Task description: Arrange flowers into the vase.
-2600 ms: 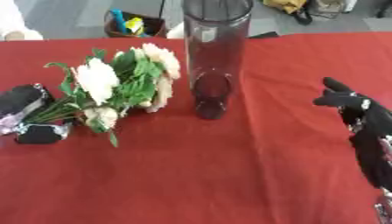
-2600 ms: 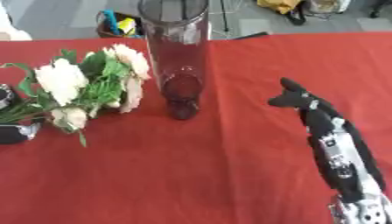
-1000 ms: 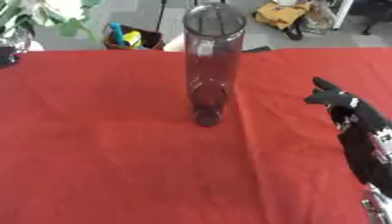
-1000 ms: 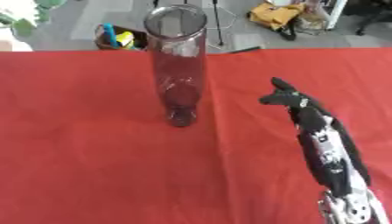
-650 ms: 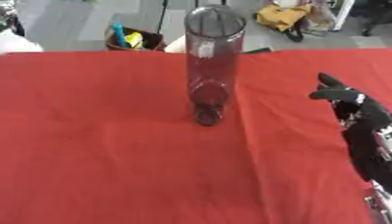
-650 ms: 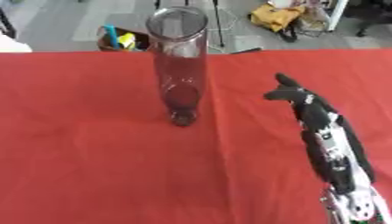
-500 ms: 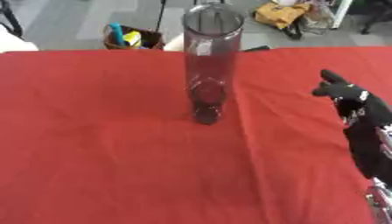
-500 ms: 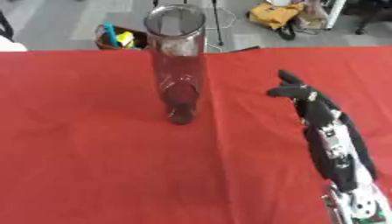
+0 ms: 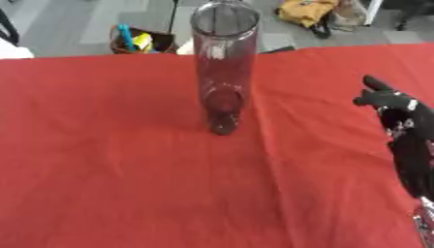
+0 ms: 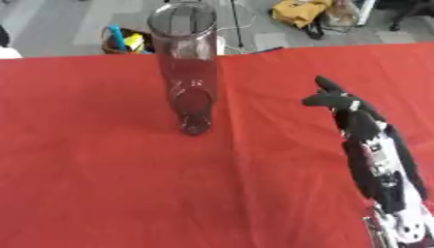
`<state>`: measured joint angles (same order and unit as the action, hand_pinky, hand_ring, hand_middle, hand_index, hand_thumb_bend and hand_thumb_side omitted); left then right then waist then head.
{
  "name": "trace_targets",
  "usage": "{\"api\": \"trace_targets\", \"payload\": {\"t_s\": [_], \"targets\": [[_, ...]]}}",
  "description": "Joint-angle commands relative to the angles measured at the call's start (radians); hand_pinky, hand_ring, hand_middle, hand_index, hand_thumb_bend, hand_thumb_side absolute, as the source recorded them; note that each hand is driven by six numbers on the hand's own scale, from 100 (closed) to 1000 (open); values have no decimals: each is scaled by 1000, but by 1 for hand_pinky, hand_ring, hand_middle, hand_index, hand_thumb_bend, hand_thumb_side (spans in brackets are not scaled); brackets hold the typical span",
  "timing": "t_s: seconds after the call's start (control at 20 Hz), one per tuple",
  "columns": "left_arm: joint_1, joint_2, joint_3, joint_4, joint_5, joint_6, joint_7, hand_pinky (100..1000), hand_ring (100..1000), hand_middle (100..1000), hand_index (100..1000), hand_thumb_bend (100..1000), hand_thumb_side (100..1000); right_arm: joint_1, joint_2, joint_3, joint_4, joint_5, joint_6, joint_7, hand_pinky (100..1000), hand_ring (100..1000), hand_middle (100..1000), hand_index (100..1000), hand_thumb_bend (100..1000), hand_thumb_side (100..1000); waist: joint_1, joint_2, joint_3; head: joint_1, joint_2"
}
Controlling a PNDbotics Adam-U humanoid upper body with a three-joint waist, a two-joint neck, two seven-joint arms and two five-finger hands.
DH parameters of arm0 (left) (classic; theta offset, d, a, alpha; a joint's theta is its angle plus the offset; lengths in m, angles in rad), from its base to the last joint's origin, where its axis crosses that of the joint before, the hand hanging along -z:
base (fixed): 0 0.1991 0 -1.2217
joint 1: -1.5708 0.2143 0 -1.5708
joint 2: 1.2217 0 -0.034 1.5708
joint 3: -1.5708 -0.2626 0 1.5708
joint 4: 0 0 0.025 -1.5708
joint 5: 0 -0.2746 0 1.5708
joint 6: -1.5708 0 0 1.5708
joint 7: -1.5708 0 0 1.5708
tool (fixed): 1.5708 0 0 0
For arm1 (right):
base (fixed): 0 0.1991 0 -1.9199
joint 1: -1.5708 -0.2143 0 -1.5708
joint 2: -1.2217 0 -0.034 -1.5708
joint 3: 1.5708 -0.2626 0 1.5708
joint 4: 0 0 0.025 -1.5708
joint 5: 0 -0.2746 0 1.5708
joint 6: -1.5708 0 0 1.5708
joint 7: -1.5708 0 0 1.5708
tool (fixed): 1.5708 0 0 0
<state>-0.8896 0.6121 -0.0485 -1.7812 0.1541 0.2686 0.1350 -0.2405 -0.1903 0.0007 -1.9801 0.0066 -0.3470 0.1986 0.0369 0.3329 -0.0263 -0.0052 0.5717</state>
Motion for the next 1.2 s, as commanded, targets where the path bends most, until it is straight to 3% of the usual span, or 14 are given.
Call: {"api": "trace_targets", "payload": {"t_s": [0.05, 0.65, 1.0, 1.2], "targets": [[-38, 8, -6, 13, 46, -31, 30, 100, 100, 100, 100, 100, 688, -5, -18, 2, -20, 1, -1, 6, 1000, 1000, 690, 765, 100, 976, 0, -17, -3, 7, 1], [-147, -33, -25, 113, 198, -132, 88, 100, 100, 100, 100, 100, 698, -1, -22, 16, -20, 10, -17, 22, 1000, 1000, 689, 765, 100, 978, 4, -7, -35, 20, -19], [-198, -57, -20, 118, 243, -244, 145, 100, 100, 100, 100, 100, 634, -5, -25, 26, -20, 6, -26, 35, 1000, 1000, 689, 765, 100, 979, 11, 2, -60, 31, -36], [-220, -55, -25, 125, 245, -264, 162, 100, 100, 100, 100, 100, 625, -3, -27, 30, -20, 6, -28, 40, 1000, 1000, 689, 765, 100, 979, 15, 3, -68, 30, -42]]}}
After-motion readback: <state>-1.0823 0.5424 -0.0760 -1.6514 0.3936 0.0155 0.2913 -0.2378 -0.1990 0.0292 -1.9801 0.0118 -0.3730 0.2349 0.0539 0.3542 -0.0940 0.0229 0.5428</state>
